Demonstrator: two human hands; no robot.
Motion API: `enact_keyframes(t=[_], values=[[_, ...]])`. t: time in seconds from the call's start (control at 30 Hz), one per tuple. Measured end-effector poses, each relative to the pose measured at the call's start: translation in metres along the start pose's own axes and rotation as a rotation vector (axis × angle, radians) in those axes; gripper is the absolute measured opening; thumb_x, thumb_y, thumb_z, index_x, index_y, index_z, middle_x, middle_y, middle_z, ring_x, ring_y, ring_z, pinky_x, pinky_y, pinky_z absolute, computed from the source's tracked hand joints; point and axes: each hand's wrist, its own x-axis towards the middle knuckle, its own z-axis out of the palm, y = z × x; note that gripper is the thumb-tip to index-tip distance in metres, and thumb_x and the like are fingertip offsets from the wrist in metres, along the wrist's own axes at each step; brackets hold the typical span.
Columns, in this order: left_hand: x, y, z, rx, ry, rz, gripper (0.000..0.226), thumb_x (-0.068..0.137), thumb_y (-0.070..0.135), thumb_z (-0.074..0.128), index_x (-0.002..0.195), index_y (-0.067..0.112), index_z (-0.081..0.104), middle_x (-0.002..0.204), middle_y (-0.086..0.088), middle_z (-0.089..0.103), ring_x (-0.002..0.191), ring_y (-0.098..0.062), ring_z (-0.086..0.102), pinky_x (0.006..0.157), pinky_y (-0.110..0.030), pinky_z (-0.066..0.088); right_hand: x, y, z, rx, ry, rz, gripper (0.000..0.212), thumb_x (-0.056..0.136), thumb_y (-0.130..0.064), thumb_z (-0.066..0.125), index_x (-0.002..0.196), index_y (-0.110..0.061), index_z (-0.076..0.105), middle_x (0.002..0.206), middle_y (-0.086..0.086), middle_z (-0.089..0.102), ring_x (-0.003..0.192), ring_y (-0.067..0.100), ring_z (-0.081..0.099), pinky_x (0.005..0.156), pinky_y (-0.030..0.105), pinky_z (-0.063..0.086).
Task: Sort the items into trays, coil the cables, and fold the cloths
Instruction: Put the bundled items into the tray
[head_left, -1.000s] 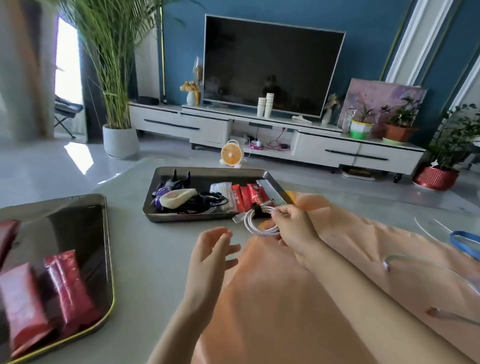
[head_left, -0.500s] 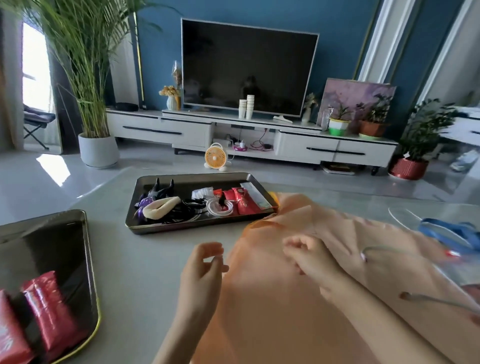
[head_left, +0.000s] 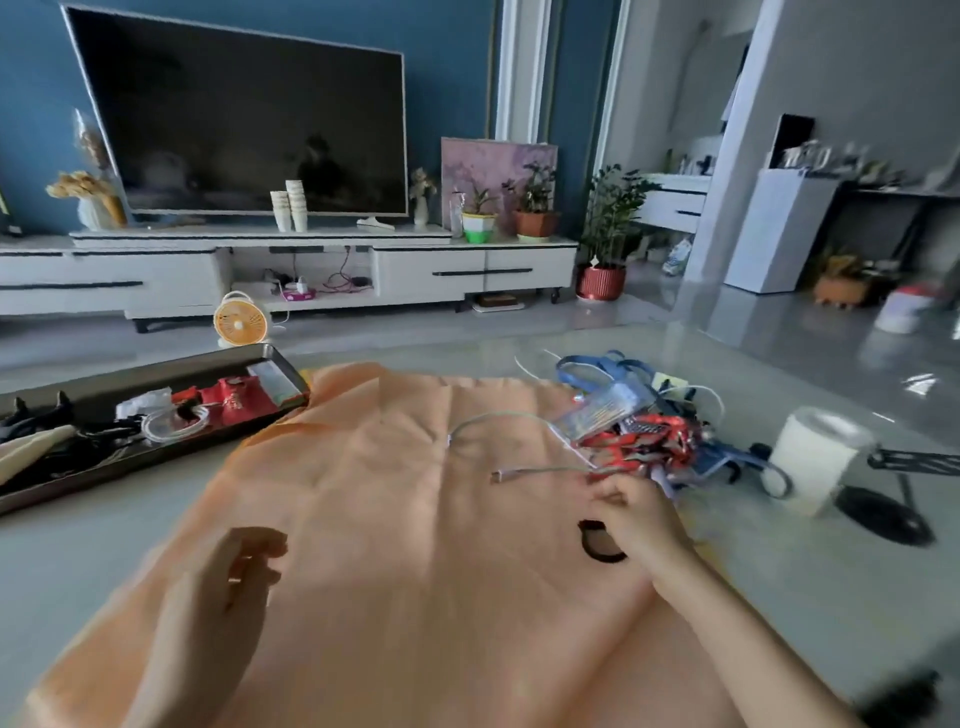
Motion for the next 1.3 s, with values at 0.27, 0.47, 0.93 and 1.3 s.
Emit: enact_keyframes(t=[0.27,0.47,0.93,1.3], values=[[-0.025,0.086,0.121,-0.186,-0.278,0.114,0.037,0.085,-0.008,0.053,0.074,0.027,0.059,0.080,0.004,0.066,0.076,-0.016,0.065,0.066,-0.019,0.045,0.007,0.034,-0.042,-0.222,0.134,-0.055,0.019,0.084,0.000,0.048,0.098,-0.007,0.059,0.120,0.007,0.063,0.102,0.026,0.059,0.072,0.025,0.039],[-0.032,0.085,0.179,-0.100,-0.279,0.074,0.038,0.084,-0.006,0.053,0.072,0.030,0.053,0.080,0.011,0.060,0.079,-0.012,0.055,0.067,-0.003,0.036,0.027,0.047,-0.054,0.038,0.337,0.027,0.026,0.090,-0.024,0.057,0.086,0.002,0.057,0.076,0.013,0.058,0.072,0.026,0.053,0.061,0.027,0.035],[-0.032,0.085,0.181,-0.119,-0.185,-0.031,0.038,0.077,-0.011,0.048,0.063,0.022,0.059,0.064,0.008,0.061,0.064,0.000,0.054,0.057,-0.005,0.038,0.080,0.050,-0.081,-0.914,0.271,-0.289,0.061,0.082,-0.008,0.059,0.136,-0.023,0.036,0.119,0.012,0.048,0.113,0.031,0.047,0.094,0.040,0.034],[-0.036,0.084,0.179,-0.316,-0.117,-0.081,0.018,0.090,0.010,0.052,0.079,0.018,0.063,0.077,0.004,0.065,0.073,-0.014,0.060,0.070,-0.024,0.046,0.022,0.026,-0.096,-0.046,0.162,-0.394,0.059,0.065,-0.009,0.075,0.115,-0.023,0.047,0.102,0.000,0.053,0.087,0.007,0.058,0.065,0.019,0.042]])
